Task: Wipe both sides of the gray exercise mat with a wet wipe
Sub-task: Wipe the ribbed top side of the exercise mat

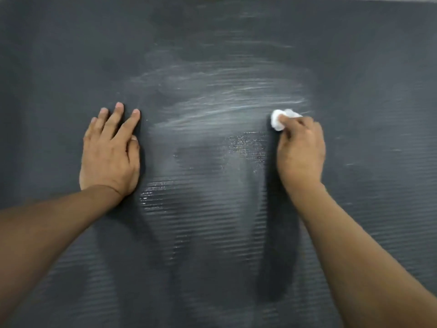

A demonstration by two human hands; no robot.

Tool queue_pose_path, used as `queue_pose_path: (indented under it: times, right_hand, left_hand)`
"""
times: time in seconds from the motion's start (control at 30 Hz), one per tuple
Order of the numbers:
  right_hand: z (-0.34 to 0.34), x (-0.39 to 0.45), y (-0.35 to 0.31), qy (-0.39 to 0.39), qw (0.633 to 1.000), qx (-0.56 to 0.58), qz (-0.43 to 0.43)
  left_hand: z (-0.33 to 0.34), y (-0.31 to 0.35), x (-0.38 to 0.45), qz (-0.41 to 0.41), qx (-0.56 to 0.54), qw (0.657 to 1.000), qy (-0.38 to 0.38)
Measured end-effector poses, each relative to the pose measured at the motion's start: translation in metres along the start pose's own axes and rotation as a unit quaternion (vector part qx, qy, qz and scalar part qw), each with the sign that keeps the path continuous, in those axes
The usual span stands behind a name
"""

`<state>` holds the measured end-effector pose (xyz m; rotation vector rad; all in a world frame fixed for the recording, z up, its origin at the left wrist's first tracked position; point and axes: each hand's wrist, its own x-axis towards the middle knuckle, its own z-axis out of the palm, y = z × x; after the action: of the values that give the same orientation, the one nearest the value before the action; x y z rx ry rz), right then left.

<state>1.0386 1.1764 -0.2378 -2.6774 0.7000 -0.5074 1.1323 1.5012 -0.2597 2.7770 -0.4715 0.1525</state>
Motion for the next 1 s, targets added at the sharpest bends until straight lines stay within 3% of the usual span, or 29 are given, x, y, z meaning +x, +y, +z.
queue_pose_path:
  times: [0.1,0.27,0.4,0.47,0.6,0.73,0.9,1.0]
  right_hand:
    - [-0.011,0.001,0.048,0.045,0.999,0.012,0.010]
    - [0.001,0.004,0.052,0.072,0.996,0.048,-0.005]
    - [-0.002,0.006,0.047,0.071,0.995,0.069,-0.002]
    - [-0.004,0.006,0.045,0.064,0.995,0.069,-0.008]
    - [-0.003,0.007,0.048,0.062,0.996,0.066,-0.016]
    - [-0.004,0.008,0.050,0.058,0.996,0.063,-0.016]
    - [-0.006,0.009,0.050,0.057,0.997,0.054,-0.021]
    - [-0.005,0.009,0.050,0.057,0.997,0.052,-0.024]
  left_hand:
    - [0.001,0.000,-0.001,0.003,0.003,1.000,0.003]
    - [-0.003,0.000,0.000,0.004,0.013,1.000,0.000]
    - [-0.004,0.004,-0.004,0.008,0.094,0.995,-0.016]
    - [-0.012,0.012,-0.003,-0.012,0.123,0.990,-0.062]
    - [-0.038,0.059,-0.047,-0.061,0.067,0.988,-0.122]
    - [-0.076,0.100,-0.134,-0.036,0.033,0.976,-0.214]
    - [-0.087,0.068,-0.171,0.034,0.101,0.923,-0.370]
    - [-0.078,0.066,-0.174,0.044,0.124,0.913,-0.386]
